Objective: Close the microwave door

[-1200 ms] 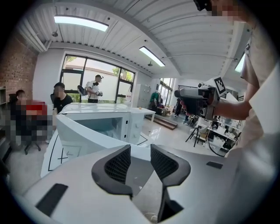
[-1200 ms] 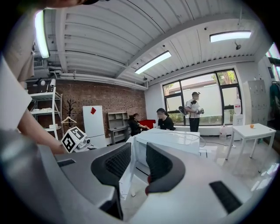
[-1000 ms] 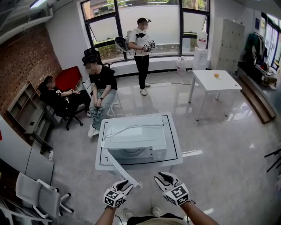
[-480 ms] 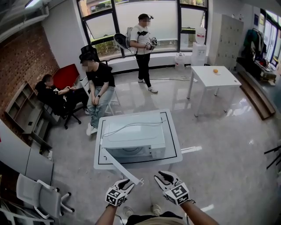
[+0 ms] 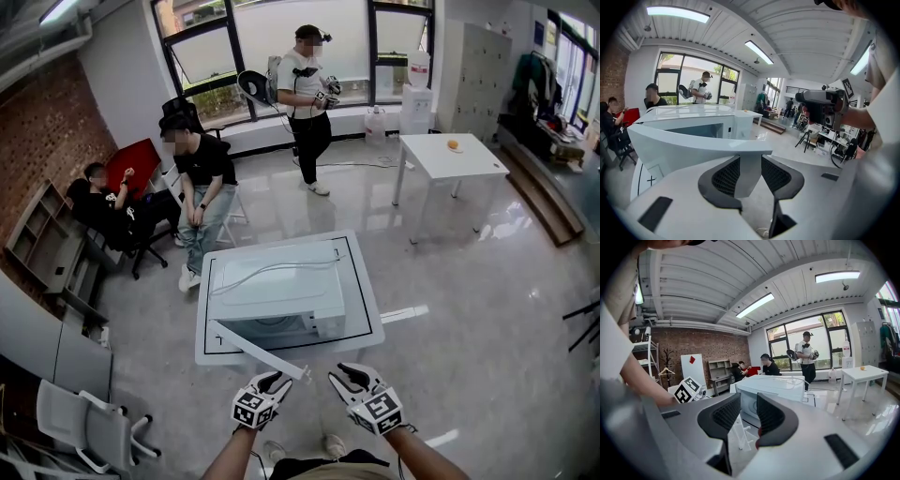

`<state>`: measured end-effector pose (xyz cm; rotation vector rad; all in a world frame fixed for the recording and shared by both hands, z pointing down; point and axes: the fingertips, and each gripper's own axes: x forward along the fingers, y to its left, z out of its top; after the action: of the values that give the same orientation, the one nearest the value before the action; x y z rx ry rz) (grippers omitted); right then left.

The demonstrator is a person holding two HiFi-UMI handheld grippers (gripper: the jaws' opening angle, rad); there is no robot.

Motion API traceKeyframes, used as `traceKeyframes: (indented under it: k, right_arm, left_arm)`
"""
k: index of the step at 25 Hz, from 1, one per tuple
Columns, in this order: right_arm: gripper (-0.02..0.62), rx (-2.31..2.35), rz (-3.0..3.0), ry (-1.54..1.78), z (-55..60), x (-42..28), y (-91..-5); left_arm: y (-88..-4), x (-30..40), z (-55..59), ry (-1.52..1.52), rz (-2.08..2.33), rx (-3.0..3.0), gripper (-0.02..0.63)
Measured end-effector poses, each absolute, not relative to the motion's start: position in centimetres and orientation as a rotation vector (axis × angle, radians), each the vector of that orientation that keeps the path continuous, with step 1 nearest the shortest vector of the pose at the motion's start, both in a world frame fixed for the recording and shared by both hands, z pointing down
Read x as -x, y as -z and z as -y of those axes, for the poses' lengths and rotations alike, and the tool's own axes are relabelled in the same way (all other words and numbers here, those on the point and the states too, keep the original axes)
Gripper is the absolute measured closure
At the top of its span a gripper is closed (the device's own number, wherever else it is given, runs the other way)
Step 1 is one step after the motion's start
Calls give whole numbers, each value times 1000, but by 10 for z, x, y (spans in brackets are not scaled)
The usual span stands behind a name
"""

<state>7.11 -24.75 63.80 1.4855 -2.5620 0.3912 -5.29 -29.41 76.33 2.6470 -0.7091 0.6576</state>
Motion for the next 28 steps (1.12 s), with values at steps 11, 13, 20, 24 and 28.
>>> traceKeyframes:
  k: [11, 13, 20, 24, 28]
  right_arm:
    - [483, -1523, 2519, -406, 268, -99, -647]
    - [483, -1533, 2511, -410, 272, -104, -648]
    - [483, -1567, 2480, -425, 283, -115, -654]
    - [483, -1574, 2463, -434, 287, -125, -658]
    - [483, -1574, 2450, -441, 290, -126, -662]
  left_arm:
    - [-757, 18, 342, -593, 759, -2626, 454]
    - [-757, 12, 350, -577, 763, -2621, 454]
    - [-758, 2, 378, -537, 780, -2593, 454]
    - [-759, -7, 393, -496, 811, -2566, 454]
    - [-761, -12, 414, -440, 830, -2535, 454]
